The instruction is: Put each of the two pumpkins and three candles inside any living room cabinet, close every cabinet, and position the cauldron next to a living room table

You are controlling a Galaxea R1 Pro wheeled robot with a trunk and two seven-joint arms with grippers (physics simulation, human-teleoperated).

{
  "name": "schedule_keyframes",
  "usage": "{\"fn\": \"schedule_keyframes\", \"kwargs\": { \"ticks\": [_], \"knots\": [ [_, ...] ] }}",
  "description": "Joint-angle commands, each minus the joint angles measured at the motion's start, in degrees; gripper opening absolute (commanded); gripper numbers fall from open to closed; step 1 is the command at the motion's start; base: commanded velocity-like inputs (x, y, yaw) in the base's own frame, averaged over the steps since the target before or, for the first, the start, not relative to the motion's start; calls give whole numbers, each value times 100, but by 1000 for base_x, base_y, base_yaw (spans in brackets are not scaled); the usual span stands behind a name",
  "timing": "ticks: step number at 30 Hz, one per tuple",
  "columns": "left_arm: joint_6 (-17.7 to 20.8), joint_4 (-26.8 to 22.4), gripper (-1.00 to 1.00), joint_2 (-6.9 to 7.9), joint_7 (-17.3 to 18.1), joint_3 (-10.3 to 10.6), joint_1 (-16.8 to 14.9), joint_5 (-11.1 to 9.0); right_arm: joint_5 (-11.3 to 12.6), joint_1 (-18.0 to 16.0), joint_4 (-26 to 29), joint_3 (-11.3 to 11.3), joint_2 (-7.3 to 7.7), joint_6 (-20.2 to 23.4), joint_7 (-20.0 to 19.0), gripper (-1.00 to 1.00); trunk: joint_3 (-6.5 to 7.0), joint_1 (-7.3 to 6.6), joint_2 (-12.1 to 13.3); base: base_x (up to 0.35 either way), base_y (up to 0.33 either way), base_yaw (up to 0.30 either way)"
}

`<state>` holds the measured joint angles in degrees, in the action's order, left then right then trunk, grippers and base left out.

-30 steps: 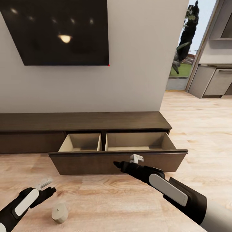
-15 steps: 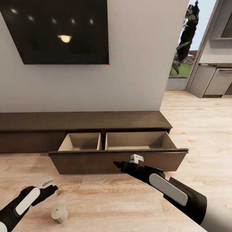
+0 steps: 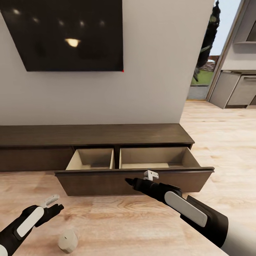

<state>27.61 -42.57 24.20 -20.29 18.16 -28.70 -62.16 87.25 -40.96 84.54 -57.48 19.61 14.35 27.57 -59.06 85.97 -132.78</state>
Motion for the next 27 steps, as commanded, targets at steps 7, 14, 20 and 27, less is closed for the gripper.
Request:
{"fn": "schedule_keyframes", "kwargs": {
  "ticks": [7, 14, 20, 27],
  "knots": [
    [-6, -8, 100, -6, -54, 36, -4, -60, 29, -8, 5, -9, 3, 3, 37, 100, -6, 0, -3, 29, 71, 0],
    [7, -7, 100, -12, -54, 31, -4, -60, 29, -5, 9, -9, 3, 3, 38, 100, -6, 0, -3, 117, 3, 0],
    [5, -17, 100, -12, -54, 30, -4, -60, 29, -6, 5, -8, 6, -1, 37, 100, -42, 44, -83, 13, 0, 0],
    [-1, -15, 100, -18, -54, 36, -4, -60, 27, -7, 36, -12, 6, -2, 31, 100, -167, 197, -364, 0, 0, 0]
  ]
}}
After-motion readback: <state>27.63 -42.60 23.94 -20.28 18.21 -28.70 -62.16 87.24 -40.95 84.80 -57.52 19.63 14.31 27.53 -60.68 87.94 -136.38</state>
